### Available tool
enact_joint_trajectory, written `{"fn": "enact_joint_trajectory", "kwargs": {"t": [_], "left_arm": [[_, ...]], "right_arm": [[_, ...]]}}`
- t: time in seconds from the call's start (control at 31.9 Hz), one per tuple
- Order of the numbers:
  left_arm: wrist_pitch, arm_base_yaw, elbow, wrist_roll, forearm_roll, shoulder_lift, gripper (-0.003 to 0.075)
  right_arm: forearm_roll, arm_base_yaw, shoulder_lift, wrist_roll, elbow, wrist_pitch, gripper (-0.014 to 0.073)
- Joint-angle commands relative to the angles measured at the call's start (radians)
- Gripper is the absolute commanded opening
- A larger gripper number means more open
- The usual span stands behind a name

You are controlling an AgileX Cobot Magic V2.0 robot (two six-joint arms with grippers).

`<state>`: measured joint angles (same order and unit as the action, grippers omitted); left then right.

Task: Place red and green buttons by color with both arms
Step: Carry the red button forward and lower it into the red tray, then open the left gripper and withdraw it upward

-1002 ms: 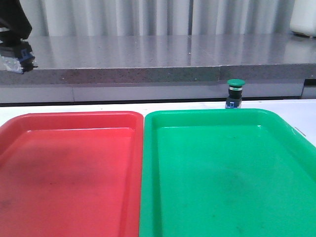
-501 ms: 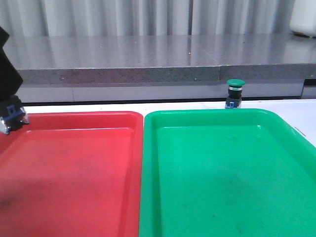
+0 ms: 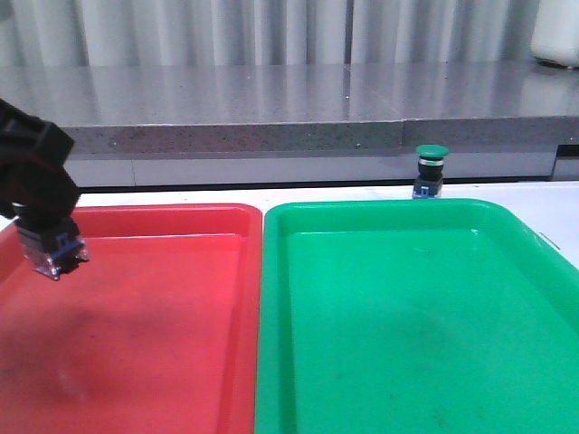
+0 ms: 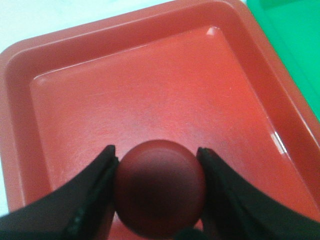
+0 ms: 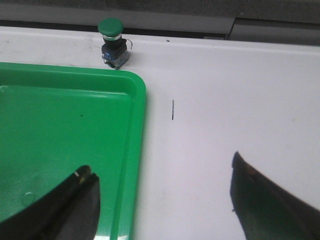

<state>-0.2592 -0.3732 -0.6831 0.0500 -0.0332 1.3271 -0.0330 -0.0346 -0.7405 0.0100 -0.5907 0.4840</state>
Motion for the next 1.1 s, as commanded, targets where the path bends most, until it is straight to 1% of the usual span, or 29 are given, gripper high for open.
{"fn": "enact_joint_trajectory", "kwargs": {"t": [0.0,0.22,0.44,0.47,0.56,0.59,0.69,0.75,0.91,1.06], "left_arm": [[0.123,-0.007,-0.025,0.001,-0.019,0.038,0.0209],[0.172,-0.007,-0.027,0.001,-0.034,0.13,0.0209],[0.178,-0.007,-0.027,0.001,-0.036,0.168,0.0222],[0.178,-0.007,-0.027,0.001,-0.036,0.17,0.0232],[0.178,-0.007,-0.027,0.001,-0.036,0.17,0.0302],[0.178,-0.007,-0.027,0.001,-0.036,0.17,0.0347],[0.181,-0.007,-0.027,0.001,-0.036,0.17,0.0432],[0.183,-0.007,-0.027,0.001,-0.036,0.168,0.0469],[0.165,-0.007,-0.027,0.001,-0.036,0.133,0.0472],[0.106,-0.007,-0.027,0.001,-0.036,0.034,0.0472]], "right_arm": [[0.008,0.004,-0.001,0.012,-0.032,-0.075,0.0563],[0.008,0.004,-0.001,0.012,-0.032,-0.075,0.0563],[0.008,0.004,-0.001,0.012,-0.032,-0.075,0.0563],[0.008,0.004,-0.001,0.012,-0.032,-0.075,0.0563],[0.008,0.004,-0.001,0.012,-0.032,-0.075,0.0563],[0.008,0.004,-0.001,0.012,-0.032,-0.075,0.0563],[0.008,0.004,-0.001,0.012,-0.032,-0.075,0.0563],[0.008,0.004,-0.001,0.012,-0.032,-0.075,0.0563],[0.008,0.004,-0.001,0.012,-0.032,-0.075,0.0563],[0.008,0.004,-0.001,0.012,-0.032,-0.075,0.0563]]}}
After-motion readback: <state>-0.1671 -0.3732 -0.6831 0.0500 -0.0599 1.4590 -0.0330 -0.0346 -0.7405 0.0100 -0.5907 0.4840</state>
